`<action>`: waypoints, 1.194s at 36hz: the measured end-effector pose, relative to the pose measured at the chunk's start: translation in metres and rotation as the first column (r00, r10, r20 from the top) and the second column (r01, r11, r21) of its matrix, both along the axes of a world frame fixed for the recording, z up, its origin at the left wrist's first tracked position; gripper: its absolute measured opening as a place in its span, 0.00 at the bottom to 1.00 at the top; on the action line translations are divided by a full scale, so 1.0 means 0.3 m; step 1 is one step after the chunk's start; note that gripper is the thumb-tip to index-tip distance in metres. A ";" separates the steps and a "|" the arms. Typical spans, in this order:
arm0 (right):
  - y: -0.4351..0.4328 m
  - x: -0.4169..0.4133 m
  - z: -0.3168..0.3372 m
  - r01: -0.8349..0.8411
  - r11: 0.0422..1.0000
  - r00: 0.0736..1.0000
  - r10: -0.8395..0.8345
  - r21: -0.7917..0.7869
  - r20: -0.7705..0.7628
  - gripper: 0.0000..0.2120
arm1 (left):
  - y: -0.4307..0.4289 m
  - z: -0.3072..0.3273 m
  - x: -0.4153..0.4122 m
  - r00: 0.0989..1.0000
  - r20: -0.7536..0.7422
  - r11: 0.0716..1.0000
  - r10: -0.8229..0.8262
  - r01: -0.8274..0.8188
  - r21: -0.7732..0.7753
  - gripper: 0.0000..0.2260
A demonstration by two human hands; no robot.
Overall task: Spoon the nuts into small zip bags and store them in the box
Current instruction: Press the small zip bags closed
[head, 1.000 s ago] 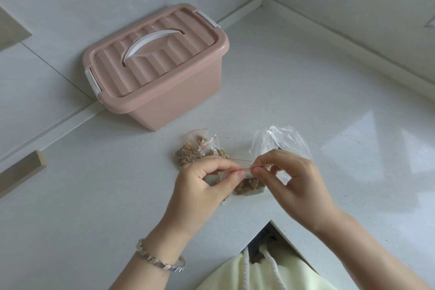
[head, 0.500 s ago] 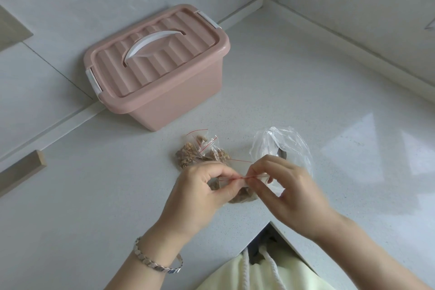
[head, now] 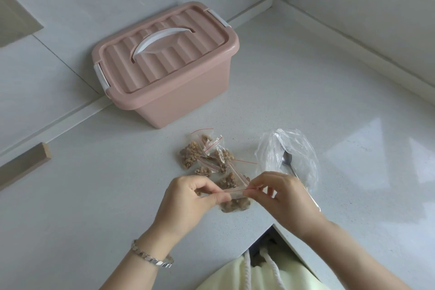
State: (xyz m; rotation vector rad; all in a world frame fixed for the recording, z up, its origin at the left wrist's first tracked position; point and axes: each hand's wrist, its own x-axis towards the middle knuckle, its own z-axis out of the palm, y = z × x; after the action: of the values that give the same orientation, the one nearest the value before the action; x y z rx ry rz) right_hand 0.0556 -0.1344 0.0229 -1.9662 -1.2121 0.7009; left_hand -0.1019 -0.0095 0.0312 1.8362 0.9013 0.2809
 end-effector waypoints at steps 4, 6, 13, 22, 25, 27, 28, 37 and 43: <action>0.021 0.003 -0.023 0.081 0.991 0.974 -0.100 -0.103 -0.201 0.05 | -0.003 -0.067 0.011 0.994 -0.021 0.982 0.111 -0.113 -0.150 0.05; 0.033 0.008 -0.046 0.040 0.979 0.954 -0.096 -0.200 -0.282 0.04 | 0.001 -0.114 0.014 0.991 -0.080 0.975 0.106 -0.119 -0.187 0.08; 0.040 0.046 -0.165 -0.011 0.924 0.916 -0.145 -0.383 -0.375 0.05 | 0.063 -0.258 0.026 0.905 -0.296 0.951 0.306 -0.273 0.148 0.13; 0.058 0.036 -0.230 0.245 0.921 0.926 -0.314 -0.301 -0.208 0.10 | 0.073 -0.371 0.066 0.729 -0.616 0.949 0.298 -0.159 0.271 0.26; 0.040 0.019 -0.214 0.257 0.935 0.935 -0.305 -0.246 -0.180 0.12 | 0.066 -0.391 0.069 0.734 -0.593 0.940 0.331 -0.202 0.274 0.21; 0.028 0.013 -0.200 0.258 0.945 0.944 -0.291 -0.199 -0.154 0.11 | 0.060 -0.396 0.066 0.770 -0.528 0.932 0.358 -0.259 0.253 0.17; 0.023 0.012 -0.192 0.258 0.950 0.947 -0.284 -0.175 -0.147 0.11 | 0.054 -0.393 0.064 0.792 -0.484 0.926 0.373 -0.286 0.246 0.16; 0.039 -0.013 -0.069 0.281 0.959 0.898 -0.276 -0.037 -0.342 0.08 | -0.052 -0.237 0.049 0.905 0.024 0.896 0.425 -0.424 0.133 0.16; 0.077 -0.050 0.015 0.255 0.963 0.837 -0.177 0.083 -0.518 0.11 | -0.108 -0.124 0.079 0.916 0.257 0.947 0.308 -0.321 0.006 0.23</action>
State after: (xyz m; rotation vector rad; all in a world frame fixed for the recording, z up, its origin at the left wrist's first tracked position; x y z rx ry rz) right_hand 0.0405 -0.1114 0.0273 -1.6157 -0.6852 0.9080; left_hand -0.0783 -0.0418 -0.0061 1.6460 1.0132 0.7293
